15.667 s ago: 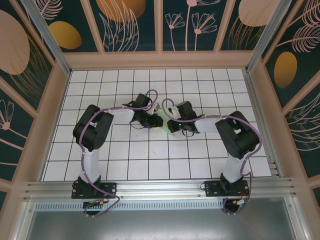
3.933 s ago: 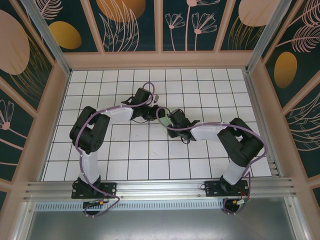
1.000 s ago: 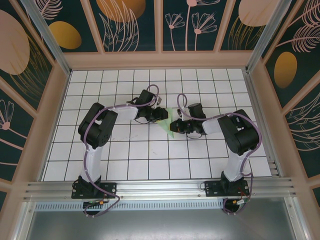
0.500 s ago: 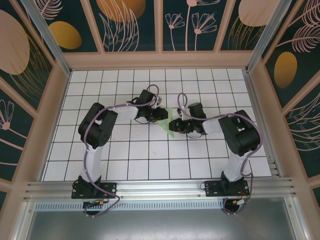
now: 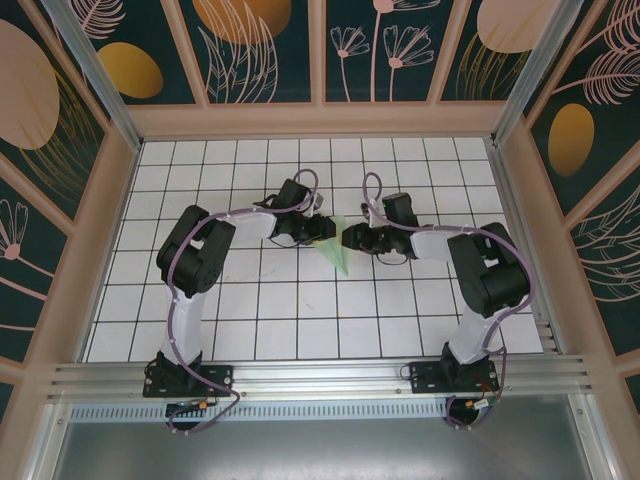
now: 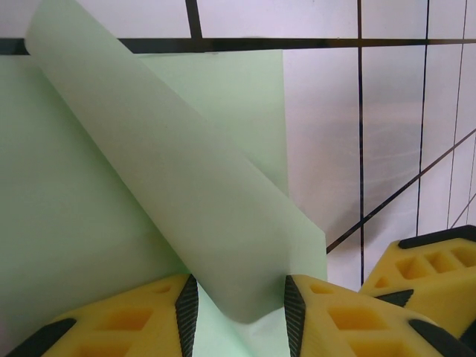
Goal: Fold a paper plane with a square sheet of paper (fold left side to right side)
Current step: Fourth fold the wing at the center of the table.
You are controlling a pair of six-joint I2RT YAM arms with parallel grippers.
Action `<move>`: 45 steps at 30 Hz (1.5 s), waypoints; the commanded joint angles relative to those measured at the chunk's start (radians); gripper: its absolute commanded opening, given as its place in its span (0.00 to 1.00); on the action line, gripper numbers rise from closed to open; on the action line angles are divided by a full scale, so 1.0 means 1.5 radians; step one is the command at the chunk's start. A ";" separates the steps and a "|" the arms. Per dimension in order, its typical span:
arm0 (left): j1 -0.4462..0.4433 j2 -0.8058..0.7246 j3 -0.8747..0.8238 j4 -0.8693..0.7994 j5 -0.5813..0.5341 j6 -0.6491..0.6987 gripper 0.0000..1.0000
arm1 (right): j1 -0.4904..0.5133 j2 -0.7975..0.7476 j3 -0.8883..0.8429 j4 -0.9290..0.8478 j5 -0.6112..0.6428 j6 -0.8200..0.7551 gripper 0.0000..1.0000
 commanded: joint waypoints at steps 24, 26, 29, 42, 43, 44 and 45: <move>-0.004 0.017 0.003 -0.027 -0.017 0.008 0.39 | 0.009 0.079 0.054 -0.068 0.043 -0.036 0.02; -0.004 0.019 0.003 -0.027 -0.017 0.008 0.39 | 0.009 0.082 0.055 -0.071 0.046 -0.037 0.02; -0.004 0.019 0.003 -0.027 -0.017 0.008 0.39 | 0.009 0.084 0.058 -0.071 0.047 -0.037 0.02; -0.004 0.005 0.004 -0.029 -0.016 0.010 0.39 | 0.014 0.097 0.047 -0.106 0.064 -0.036 0.02; -0.004 -0.001 0.004 -0.031 -0.018 0.011 0.39 | 0.015 0.097 0.045 -0.111 0.068 -0.036 0.02; -0.004 -0.008 0.005 -0.035 -0.019 0.013 0.39 | 0.015 0.098 0.041 -0.117 0.072 -0.035 0.02; -0.003 -0.012 0.008 -0.038 -0.019 0.016 0.40 | 0.016 0.098 0.038 -0.125 0.075 -0.033 0.02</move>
